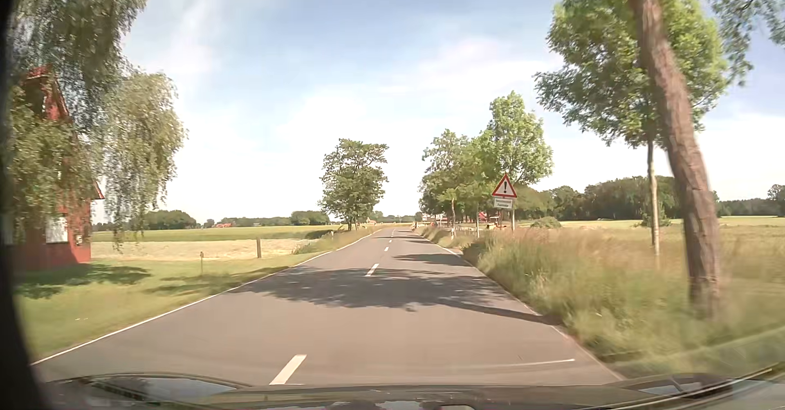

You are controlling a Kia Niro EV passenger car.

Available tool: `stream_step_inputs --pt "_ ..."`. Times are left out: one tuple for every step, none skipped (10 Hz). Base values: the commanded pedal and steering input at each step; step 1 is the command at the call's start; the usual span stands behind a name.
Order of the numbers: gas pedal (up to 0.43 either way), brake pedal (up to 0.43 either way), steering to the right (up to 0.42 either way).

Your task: Follow the waypoints while adhering to traffic rules and regulations

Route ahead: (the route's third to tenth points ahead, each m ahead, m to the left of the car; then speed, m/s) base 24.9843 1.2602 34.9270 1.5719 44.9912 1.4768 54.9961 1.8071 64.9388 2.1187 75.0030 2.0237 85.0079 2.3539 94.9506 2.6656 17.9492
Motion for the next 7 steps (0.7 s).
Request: stream_step_inputs --pt "0.0 0.0 -0.011" --pt "0.0 0.0 -0.011" --pt "0.0 0.0 -0.011" --pt "0.0 0.0 -0.011" --pt "0.0 0.0 -0.011" --pt "0.0 0.0 -0.011" --pt "0.0 0.0 -0.011"
